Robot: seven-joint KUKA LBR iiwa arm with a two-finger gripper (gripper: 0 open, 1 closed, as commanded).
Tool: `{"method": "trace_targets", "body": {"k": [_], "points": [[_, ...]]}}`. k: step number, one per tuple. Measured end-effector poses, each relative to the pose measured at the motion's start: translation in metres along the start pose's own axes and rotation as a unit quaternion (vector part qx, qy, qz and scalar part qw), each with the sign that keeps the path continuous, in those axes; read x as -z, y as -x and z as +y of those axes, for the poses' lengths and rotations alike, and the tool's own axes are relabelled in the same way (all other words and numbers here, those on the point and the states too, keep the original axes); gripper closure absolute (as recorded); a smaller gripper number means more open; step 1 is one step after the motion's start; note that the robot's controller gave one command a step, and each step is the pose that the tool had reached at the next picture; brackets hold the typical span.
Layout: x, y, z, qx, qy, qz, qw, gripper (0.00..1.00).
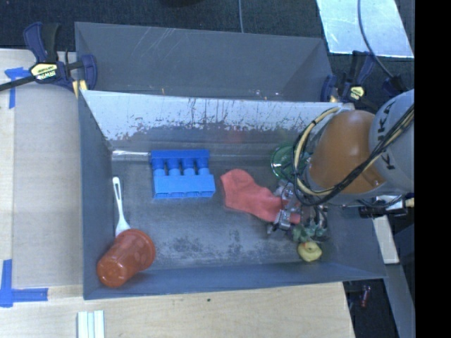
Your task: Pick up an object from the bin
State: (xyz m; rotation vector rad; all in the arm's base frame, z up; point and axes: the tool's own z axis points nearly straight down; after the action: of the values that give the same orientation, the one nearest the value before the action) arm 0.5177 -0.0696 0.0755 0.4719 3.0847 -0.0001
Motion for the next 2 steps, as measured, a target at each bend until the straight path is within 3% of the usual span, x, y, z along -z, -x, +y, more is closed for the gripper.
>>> {"method": "trace_targets", "body": {"k": [1, 2], "points": [[0.0000, 0.0000, 0.0000, 0.000, 0.000, 0.0000, 1.0000, 1.00], [0.0002, -0.0076, -0.0048, 0.048, 0.001, -0.0066, 0.9988, 1.00]]}}
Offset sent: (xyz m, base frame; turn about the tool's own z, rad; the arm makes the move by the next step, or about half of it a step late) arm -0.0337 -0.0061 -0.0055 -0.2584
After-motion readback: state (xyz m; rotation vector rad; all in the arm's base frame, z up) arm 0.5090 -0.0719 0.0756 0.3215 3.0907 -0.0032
